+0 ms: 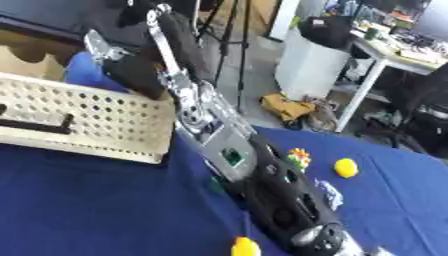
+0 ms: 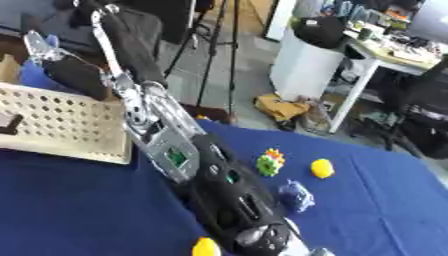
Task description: Pick up objects from table and place into drawer.
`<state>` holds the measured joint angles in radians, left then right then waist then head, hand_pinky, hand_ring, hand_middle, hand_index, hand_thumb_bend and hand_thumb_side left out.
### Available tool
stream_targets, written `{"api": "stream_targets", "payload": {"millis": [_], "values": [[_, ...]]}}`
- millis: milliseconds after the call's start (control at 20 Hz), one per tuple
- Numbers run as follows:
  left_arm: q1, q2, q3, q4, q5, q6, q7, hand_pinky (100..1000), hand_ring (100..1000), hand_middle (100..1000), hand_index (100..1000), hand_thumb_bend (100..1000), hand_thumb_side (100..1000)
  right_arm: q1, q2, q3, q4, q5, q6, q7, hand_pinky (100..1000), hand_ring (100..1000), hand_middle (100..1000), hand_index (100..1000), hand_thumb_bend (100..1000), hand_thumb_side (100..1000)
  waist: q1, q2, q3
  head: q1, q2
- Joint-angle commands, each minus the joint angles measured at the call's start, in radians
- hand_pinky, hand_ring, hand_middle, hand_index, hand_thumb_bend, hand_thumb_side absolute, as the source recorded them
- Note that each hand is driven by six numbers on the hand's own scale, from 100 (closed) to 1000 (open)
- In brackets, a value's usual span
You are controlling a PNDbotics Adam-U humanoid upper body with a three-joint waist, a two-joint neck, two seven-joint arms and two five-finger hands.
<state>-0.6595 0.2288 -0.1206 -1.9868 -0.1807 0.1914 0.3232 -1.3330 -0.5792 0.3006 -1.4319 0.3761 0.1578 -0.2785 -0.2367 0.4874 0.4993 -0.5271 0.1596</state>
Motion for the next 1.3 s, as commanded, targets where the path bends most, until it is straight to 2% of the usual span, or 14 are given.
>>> {"api": "stream_targets", "payload": {"millis": [50,300,450,550,700,900,1200,1300], "values": [[-0.006,0.02,-0.002,-0.013,0.0,0.0,-0.003,446,617,754,870,100,1000,-0.027,-0.058,-0.033,-0.079,-0.085,0.02,-0.049,587,710,576,742,239,663,0.011,-0.038,-0.006,0.007,0.012],[-0.006,0.033,0.001,-0.013,0.001,-0.005,0.003,446,617,754,872,100,1000,0.024,-0.132,-0.058,-0.238,-0.145,0.062,-0.193,563,701,586,713,273,650,0.011,-0.048,-0.014,0.019,0.029],[-0.009,0.037,0.004,-0.013,-0.002,-0.009,0.009,446,618,754,872,100,1000,0.081,-0.175,-0.108,-0.374,-0.169,0.083,-0.271,554,710,603,717,275,653,0.011,-0.042,-0.013,0.027,0.025],[-0.01,0.04,0.008,-0.013,-0.005,-0.01,0.016,446,618,754,873,100,1000,0.126,-0.203,-0.154,-0.458,-0.185,0.098,-0.315,555,715,611,719,256,668,0.011,-0.036,-0.016,0.049,0.026],[-0.012,0.048,0.014,-0.013,-0.008,-0.013,0.025,448,619,754,873,100,1000,0.194,-0.246,-0.219,-0.549,-0.241,0.116,-0.353,558,718,617,720,206,716,0.017,-0.034,-0.026,0.106,0.048],[-0.006,0.057,0.024,-0.013,-0.009,-0.016,0.04,449,620,755,873,100,1000,0.283,-0.316,-0.289,-0.567,-0.311,0.058,-0.389,557,721,622,724,190,738,0.037,-0.038,-0.055,0.168,0.073],[0.006,0.073,0.051,-0.013,-0.019,-0.021,0.077,455,625,756,873,100,1000,0.443,-0.374,-0.364,-0.568,-0.383,-0.056,-0.43,557,714,611,716,101,812,0.079,-0.058,-0.101,0.227,0.125],[0.009,0.077,0.059,-0.013,-0.023,-0.023,0.091,457,626,756,874,100,1000,0.497,-0.379,-0.381,-0.568,-0.392,-0.095,-0.438,557,713,611,717,100,837,0.094,-0.067,-0.116,0.232,0.131]]}}
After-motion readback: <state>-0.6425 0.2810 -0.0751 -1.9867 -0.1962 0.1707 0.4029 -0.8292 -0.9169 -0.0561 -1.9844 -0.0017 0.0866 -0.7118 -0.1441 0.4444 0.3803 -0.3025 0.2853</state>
